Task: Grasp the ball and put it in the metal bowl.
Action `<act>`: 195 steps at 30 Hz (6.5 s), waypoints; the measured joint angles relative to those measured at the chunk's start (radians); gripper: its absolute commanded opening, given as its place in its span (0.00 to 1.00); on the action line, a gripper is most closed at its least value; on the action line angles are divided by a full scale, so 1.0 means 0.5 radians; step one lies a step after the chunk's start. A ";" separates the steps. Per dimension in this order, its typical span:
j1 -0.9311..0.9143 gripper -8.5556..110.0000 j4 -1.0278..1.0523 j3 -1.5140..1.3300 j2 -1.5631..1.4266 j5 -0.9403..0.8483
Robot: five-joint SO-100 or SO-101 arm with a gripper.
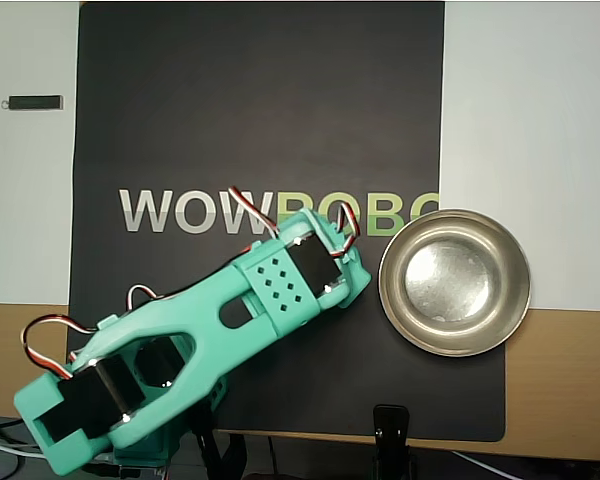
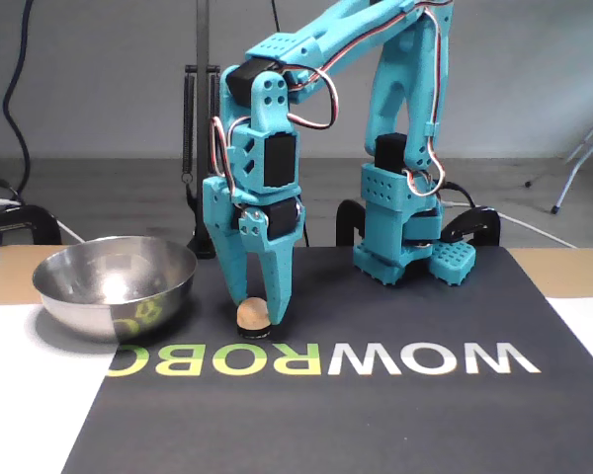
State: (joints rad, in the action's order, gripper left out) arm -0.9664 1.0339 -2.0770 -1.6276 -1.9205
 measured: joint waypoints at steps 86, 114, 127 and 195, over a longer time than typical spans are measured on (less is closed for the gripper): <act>-0.077 0.25 -0.101 0.000 -0.055 0.000; -0.249 0.25 1.285 0.973 -0.175 0.000; -0.236 0.26 1.289 1.092 -0.135 0.620; -0.509 0.26 1.289 2.678 1.485 2.988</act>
State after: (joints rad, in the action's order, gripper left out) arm -1.2210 1.6782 -0.7378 -0.8851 -0.4264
